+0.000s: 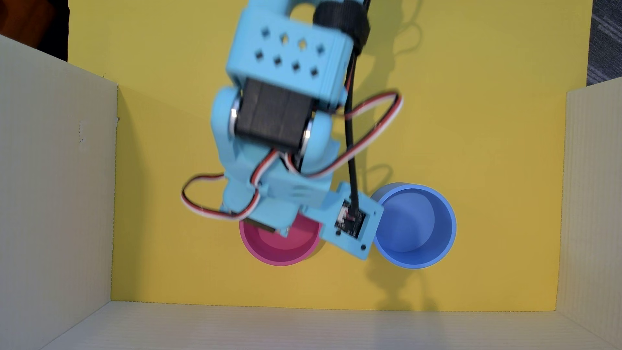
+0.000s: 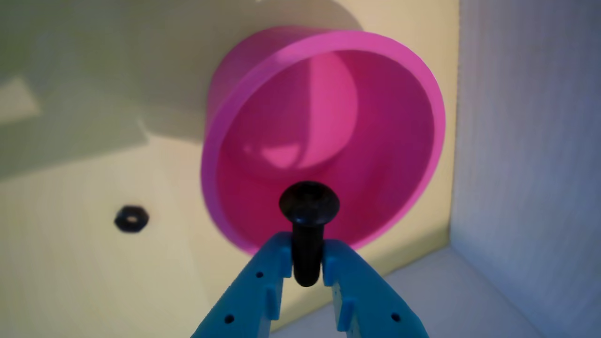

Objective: Pick up the bolt and place it in the pink box

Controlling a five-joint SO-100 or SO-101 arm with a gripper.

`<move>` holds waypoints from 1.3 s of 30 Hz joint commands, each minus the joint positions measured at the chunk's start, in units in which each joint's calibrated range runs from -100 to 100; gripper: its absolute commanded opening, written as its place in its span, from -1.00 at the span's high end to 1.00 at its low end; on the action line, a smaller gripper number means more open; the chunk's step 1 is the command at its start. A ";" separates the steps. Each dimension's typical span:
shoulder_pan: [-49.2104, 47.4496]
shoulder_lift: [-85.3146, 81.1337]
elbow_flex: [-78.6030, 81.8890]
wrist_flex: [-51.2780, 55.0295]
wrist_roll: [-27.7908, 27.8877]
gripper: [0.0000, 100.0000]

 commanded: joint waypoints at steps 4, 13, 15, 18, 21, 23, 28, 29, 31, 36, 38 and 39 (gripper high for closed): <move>-0.11 0.63 -5.65 4.15 0.03 0.76; -0.18 -4.51 -5.56 10.59 1.91 0.95; -1.06 -10.73 -3.57 12.30 1.91 0.97; -2.53 -24.12 3.75 12.73 2.01 0.97; -4.30 -39.77 17.32 11.96 1.96 0.97; -5.70 -50.38 28.99 10.33 1.91 0.97; -7.46 -72.60 60.29 1.32 1.91 0.97; -7.32 -77.23 66.44 -1.42 1.91 0.97; -6.80 -85.48 75.58 -5.97 1.85 0.97; -7.54 -106.19 92.67 -13.69 -2.05 0.97; -7.54 -113.68 96.92 -15.07 -3.51 0.97; -7.61 -117.55 98.91 -15.07 -3.88 0.97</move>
